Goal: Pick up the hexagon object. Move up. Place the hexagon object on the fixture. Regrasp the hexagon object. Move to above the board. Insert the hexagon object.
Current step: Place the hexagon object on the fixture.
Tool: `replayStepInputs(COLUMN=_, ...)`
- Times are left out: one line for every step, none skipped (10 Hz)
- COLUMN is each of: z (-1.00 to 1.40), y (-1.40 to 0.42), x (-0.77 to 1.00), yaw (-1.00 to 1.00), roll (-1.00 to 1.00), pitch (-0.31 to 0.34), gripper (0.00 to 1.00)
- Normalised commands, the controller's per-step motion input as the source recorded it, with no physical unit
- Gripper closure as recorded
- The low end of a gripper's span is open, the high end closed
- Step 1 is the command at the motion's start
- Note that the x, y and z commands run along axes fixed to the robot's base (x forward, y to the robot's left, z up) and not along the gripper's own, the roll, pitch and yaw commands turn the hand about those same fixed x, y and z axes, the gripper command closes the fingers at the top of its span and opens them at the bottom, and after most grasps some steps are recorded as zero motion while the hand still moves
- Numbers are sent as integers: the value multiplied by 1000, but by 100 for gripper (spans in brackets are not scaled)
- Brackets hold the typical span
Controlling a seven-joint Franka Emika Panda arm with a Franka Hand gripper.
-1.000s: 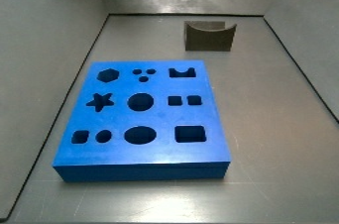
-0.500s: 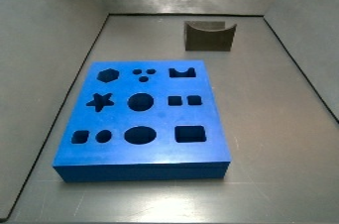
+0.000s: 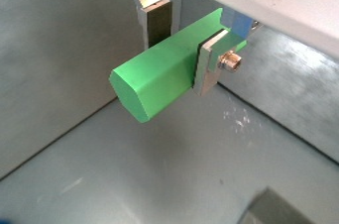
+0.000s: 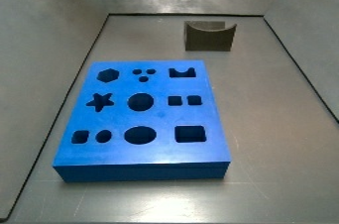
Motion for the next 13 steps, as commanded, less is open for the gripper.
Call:
replayStepInputs(z=32, y=-410, x=1000, yaw=43, roll=-30, pitch=125, gripper=100)
replayStepInputs(z=30, y=-374, x=1000, yaw=38, roll=-27, pitch=131, gripper=100)
replayStepInputs(z=30, y=-358, x=1000, yaw=37, roll=-23, pitch=135, gripper=100)
replayStepInputs(z=28, y=-322, x=1000, yaw=37, roll=-13, pitch=139, gripper=100)
replayStepInputs(z=24, y=-296, x=1000, yaw=37, roll=-4, pitch=137, gripper=100)
replayStepInputs(z=22, y=-268, x=1000, yaw=41, roll=13, pitch=140, gripper=100)
replayStepInputs(z=-73, y=377, x=1000, yaw=113, roll=-1000, pitch=179, gripper=100)
replayStepInputs(z=-76, y=413, x=1000, yaw=107, roll=-1000, pitch=181, gripper=100)
replayStepInputs(z=-65, y=385, x=1000, yaw=71, roll=-1000, pitch=184, gripper=100)
replayStepInputs(z=-50, y=332, x=1000, yaw=51, roll=-1000, pitch=193, gripper=100)
replayStepInputs(z=-44, y=298, x=1000, yaw=32, roll=-1000, pitch=206, gripper=100)
replayStepInputs(z=-42, y=270, x=1000, yaw=12, roll=-1000, pitch=210, gripper=100)
replayStepInputs(z=-37, y=243, x=1000, yaw=-12, roll=-1000, pitch=216, gripper=100)
